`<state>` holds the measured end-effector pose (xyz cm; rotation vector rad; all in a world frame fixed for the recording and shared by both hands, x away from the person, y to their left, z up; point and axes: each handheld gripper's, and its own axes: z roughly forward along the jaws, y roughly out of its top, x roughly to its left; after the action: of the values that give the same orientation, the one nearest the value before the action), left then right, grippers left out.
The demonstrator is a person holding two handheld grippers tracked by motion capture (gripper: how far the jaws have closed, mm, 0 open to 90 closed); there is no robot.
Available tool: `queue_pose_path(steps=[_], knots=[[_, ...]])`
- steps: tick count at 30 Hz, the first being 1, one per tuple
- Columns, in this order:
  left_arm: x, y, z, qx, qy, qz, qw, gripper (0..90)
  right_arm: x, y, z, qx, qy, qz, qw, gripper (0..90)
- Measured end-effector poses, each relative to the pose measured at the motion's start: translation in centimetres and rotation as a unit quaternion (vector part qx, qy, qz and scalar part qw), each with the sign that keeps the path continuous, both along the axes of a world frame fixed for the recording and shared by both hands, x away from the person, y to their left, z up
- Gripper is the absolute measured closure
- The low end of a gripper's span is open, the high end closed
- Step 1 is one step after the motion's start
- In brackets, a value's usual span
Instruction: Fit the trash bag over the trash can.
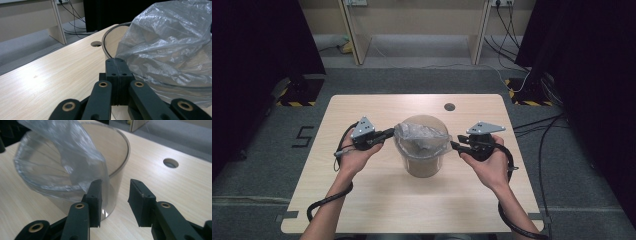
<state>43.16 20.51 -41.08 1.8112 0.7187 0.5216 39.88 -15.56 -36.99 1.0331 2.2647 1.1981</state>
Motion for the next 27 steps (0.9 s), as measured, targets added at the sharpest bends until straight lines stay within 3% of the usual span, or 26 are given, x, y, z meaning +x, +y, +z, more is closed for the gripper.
queue_pose_path(steps=[8, 13, 16, 27], knots=[[0.5, -0.1, 0.1, 0.004, 0.000, 0.007, 1.0000, 89.7, 0.9, 1.0, 1.3, 0.009, -0.021, 0.020, 0.9995, 62.0], [1.1, -0.2, 0.1, 0.004, 0.002, 0.008, 1.0000, 89.7, 2.0, 1.4, 0.7, 0.000, -0.016, 0.022, 0.9996, 83.6], [1.4, -0.3, 0.0, 0.002, 0.003, 0.009, 1.0000, 89.8, 2.3, 1.3, 0.3, -0.003, -0.021, 0.014, 0.9997, 90.0], [2.7, -0.2, -0.4, -0.002, 0.012, 0.023, 0.9997, 89.7, 3.4, 1.4, -1.3, -0.009, -0.023, -0.023, 0.9994, 89.7]])
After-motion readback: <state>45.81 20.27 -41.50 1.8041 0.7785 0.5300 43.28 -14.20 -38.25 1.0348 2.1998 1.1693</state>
